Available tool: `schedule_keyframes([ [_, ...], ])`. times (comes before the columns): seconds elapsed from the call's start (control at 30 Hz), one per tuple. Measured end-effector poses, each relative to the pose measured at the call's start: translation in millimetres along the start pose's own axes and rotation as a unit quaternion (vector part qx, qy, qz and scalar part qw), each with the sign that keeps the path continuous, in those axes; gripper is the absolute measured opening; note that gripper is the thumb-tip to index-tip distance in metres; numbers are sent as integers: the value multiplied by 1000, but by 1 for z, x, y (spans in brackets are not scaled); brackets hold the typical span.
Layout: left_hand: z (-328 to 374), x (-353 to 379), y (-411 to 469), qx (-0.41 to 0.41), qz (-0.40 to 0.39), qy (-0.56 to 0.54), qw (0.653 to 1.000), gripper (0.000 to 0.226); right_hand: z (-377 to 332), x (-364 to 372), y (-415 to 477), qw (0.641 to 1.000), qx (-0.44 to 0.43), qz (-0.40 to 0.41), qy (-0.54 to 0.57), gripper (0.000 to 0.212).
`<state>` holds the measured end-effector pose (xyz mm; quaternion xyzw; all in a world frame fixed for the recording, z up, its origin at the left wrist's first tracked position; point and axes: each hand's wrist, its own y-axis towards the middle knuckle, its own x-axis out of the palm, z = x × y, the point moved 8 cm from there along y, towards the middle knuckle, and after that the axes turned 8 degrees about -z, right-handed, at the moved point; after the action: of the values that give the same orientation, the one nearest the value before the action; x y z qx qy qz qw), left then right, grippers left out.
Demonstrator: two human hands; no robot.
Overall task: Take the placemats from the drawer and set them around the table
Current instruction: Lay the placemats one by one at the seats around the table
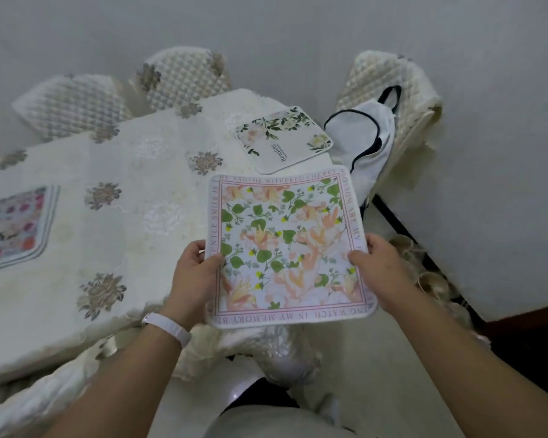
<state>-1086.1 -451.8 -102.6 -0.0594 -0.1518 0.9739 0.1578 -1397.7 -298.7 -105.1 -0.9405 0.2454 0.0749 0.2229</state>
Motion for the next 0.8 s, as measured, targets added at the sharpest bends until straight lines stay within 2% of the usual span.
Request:
schedule_keyframes([
  [0.27, -9, -45, 44, -5, 69, -65, 995, 10, -46, 60, 68, 997, -21, -73, -28, 23],
  [0.43, -12, -61, 78, -10, 73, -89, 993, 8, -68, 81, 107, 993, -35, -68, -84, 20],
  [0.6, -18, -79, 99, -11, 96, -50, 994, 10, -81, 103, 139, 983, -46, -77, -162, 20],
  [0.8, -45, -97, 118, -30, 126, -15, 991, 9, -56, 139, 180, 971, -3, -129, -202, 14],
])
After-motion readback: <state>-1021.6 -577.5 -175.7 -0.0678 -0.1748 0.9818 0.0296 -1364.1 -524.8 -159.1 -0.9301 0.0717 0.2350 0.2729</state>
